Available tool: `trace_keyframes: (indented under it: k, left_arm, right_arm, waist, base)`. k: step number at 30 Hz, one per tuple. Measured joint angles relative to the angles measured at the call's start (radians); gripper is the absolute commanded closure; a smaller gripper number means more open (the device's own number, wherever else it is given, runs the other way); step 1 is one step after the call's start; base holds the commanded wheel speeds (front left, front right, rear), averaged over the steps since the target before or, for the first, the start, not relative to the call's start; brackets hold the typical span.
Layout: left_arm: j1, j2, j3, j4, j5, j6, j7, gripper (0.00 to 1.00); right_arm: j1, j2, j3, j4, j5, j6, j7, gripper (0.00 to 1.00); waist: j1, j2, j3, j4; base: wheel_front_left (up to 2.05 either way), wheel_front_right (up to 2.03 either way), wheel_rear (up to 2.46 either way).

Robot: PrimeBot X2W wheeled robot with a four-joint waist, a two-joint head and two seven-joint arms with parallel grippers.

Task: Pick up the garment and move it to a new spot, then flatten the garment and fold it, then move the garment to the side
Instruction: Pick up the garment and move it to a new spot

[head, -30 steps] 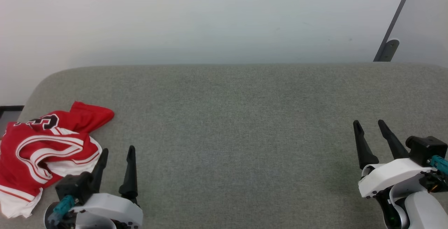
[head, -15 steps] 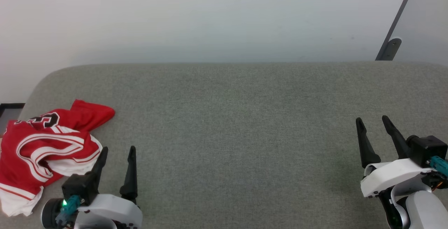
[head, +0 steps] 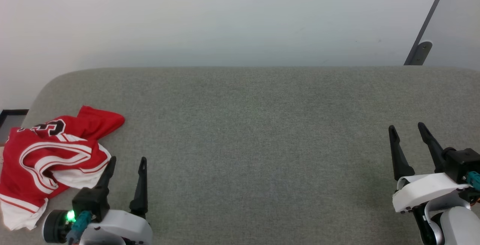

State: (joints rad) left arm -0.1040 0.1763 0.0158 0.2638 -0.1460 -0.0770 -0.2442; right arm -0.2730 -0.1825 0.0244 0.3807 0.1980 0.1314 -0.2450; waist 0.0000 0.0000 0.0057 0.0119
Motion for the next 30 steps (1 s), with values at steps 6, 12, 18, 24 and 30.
trace_keyframes:
  k: [6, 12, 18, 24, 30]
  left_arm:
    - [-0.001, -0.012, 0.017, 0.010, 0.027, -0.011, -0.011, 0.00]
    - [-0.008, -0.024, 0.029, 0.018, 0.048, -0.021, -0.020, 0.00]
    - [-0.022, -0.037, 0.038, 0.023, 0.051, -0.030, -0.020, 0.00]
    - [-0.025, -0.058, 0.053, 0.023, 0.054, -0.029, -0.020, 0.00]
    - [-0.023, -0.078, 0.062, 0.027, 0.058, -0.028, -0.020, 0.00]
  right_arm:
    - [0.002, 0.003, -0.015, -0.001, -0.018, 0.000, -0.011, 0.00]
    - [0.006, 0.004, -0.025, -0.003, -0.027, 0.000, -0.016, 0.00]
    - [0.013, 0.006, -0.038, -0.014, -0.018, 0.000, -0.016, 0.00]
    - [0.021, 0.003, -0.025, -0.021, -0.015, 0.000, -0.016, 0.00]
    - [0.016, -0.003, 0.005, -0.023, -0.014, 0.000, -0.016, 0.00]
  waist:
    - [0.0000, 0.0000, 0.001, 0.001]
    - [0.0000, 0.0000, 0.004, 0.009]
    - [0.0000, 0.0000, 0.006, 0.037]
    - [-0.0001, 0.0000, 0.011, 0.100]
    - [0.0000, 0.0000, 0.020, 0.193]
  base:
    - [0.00, 0.00, 0.00]
    - [0.00, 0.00, 0.00]
    - [0.00, 0.00, 0.00]
    - [0.00, 0.00, 0.00]
    - [0.00, 0.00, 0.00]
